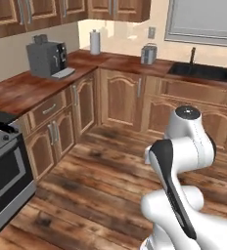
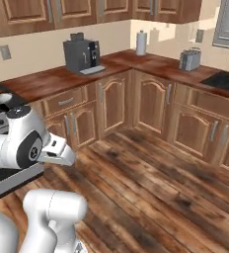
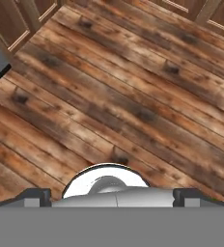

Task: Take the chicken drumsticks from the pan and place one on each plate on the dining counter.

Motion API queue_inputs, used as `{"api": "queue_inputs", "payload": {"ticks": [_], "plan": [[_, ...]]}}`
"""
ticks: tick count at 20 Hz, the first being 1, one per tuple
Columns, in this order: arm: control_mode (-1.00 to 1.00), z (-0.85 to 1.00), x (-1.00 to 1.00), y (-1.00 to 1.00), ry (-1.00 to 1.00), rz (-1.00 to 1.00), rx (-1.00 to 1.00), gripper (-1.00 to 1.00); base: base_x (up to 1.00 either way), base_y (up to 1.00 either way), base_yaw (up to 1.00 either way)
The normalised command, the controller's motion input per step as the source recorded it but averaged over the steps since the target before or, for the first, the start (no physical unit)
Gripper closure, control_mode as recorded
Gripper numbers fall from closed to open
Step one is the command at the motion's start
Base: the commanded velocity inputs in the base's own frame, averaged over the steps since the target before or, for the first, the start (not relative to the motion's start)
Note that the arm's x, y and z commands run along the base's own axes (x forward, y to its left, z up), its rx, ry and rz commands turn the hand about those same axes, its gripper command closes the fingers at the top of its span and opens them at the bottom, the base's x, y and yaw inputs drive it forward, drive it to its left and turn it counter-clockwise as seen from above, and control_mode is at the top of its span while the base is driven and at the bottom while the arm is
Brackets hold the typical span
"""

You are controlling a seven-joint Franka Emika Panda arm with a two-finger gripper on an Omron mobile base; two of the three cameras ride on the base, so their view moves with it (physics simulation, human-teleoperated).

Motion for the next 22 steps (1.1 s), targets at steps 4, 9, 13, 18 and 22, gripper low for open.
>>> {"api": "queue_inputs", "payload": {"ticks": [4, 9, 13, 18, 22], "plan": [[1.0, 0.0, 0.0, 0.0, 0.0, 0.0, 0.0, -1.0, 0.96, 0.0, 0.51], [1.0, 0.0, 0.0, 0.0, 0.0, 0.0, 0.0, -1.0, 0.96, 0.0, 0.52], [1.0, 0.0, 0.0, 0.0, 0.0, 0.0, 0.0, -1.0, 0.94, -0.08, 0.49], [1.0, 0.0, 0.0, 0.0, 0.0, 0.0, 0.0, -1.0, 0.94, -0.14, 0.47], [1.0, 0.0, 0.0, 0.0, 0.0, 0.0, 0.0, -1.0, 0.72, -0.25, 0.6]]}}
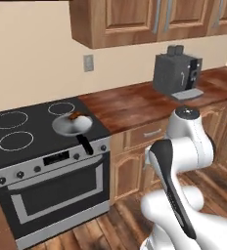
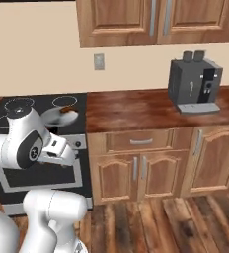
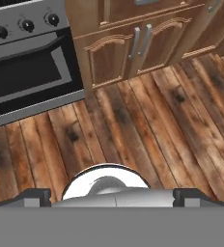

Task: Take the chicken drumsticks from the pan and place one on each plate on the dining counter.

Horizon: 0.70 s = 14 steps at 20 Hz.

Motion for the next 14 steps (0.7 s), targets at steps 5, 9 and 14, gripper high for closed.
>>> {"api": "queue_inputs", "payload": {"ticks": [5, 9, 14], "plan": [[1.0, 0.0, 0.0, 0.0, 0.0, 0.0, 0.0, -1.0, 0.38, -0.52, 0.45], [1.0, 0.0, 0.0, 0.0, 0.0, 0.0, 0.0, -1.0, 0.31, -0.6, 0.37], [1.0, 0.0, 0.0, 0.0, 0.0, 0.0, 0.0, -1.0, 0.49, -0.52, 0.29]]}}
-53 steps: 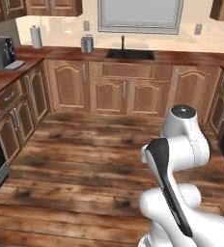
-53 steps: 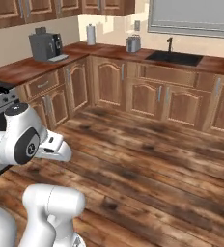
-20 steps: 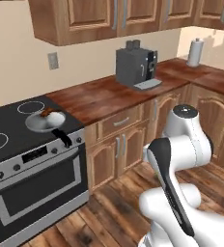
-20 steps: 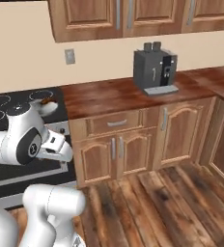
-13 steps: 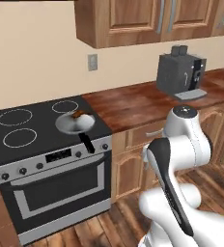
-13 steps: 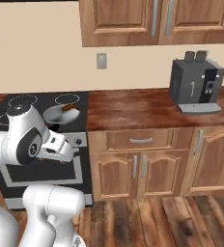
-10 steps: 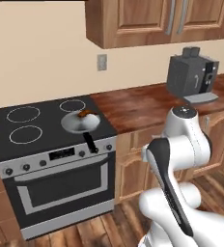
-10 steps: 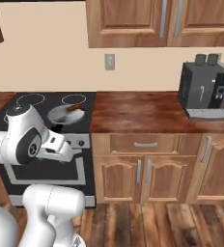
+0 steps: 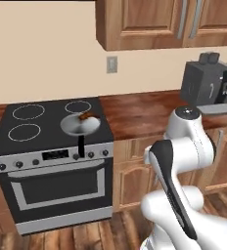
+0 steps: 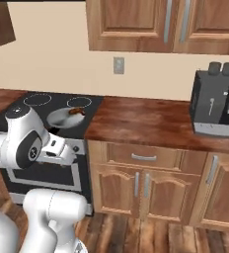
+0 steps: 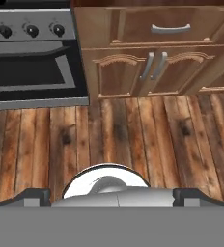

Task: Take the chicken drumsticks from the pan and place one on each plate on the dining counter.

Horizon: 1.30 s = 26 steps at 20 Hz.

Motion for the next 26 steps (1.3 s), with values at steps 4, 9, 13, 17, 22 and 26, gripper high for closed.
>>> {"api": "queue_inputs", "payload": {"ticks": [4, 9, 13, 17, 22, 26], "plan": [[1.0, 0.0, 0.0, 0.0, 0.0, 0.0, 0.0, -1.0, 0.84, -0.17, 0.2], [1.0, 0.0, 0.0, 0.0, 0.0, 0.0, 0.0, -1.0, 0.64, -0.19, 0.17], [1.0, 0.0, 0.0, 0.0, 0.0, 0.0, 0.0, -1.0, 0.57, -0.2, 0.21], [1.0, 0.0, 0.0, 0.0, 0.0, 0.0, 0.0, -1.0, 0.46, -0.21, 0.25], [1.0, 0.0, 0.0, 0.0, 0.0, 0.0, 0.0, -1.0, 0.27, -0.13, 0.12], [1.0, 0.0, 0.0, 0.0, 0.0, 0.0, 0.0, -1.0, 0.31, -0.13, 0.11]]}}
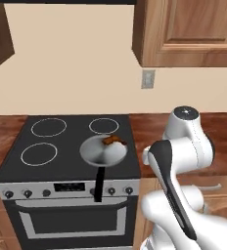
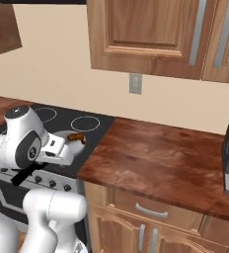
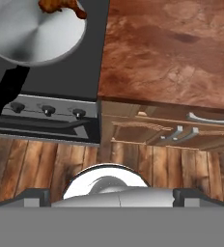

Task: Take the chicken drumsticks from the pan and place one on each plate on the dining counter.

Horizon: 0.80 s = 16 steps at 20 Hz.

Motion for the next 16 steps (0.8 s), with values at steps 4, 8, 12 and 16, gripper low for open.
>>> {"api": "queue_inputs", "payload": {"ticks": [4, 8, 12, 16], "plan": [[1.0, 0.0, 0.0, 0.0, 0.0, 0.0, 0.0, -1.0, 0.41, -0.05, 0.12], [1.0, 0.0, 0.0, 0.0, 0.0, 0.0, 0.0, -1.0, 0.4, -0.01, 0.1], [1.0, 0.0, 0.0, 0.0, 0.0, 0.0, 0.0, -1.0, 0.33, 0.0, 0.02], [1.0, 0.0, 0.0, 0.0, 0.0, 0.0, 0.0, -1.0, 0.18, 0.0, 0.02]]}}
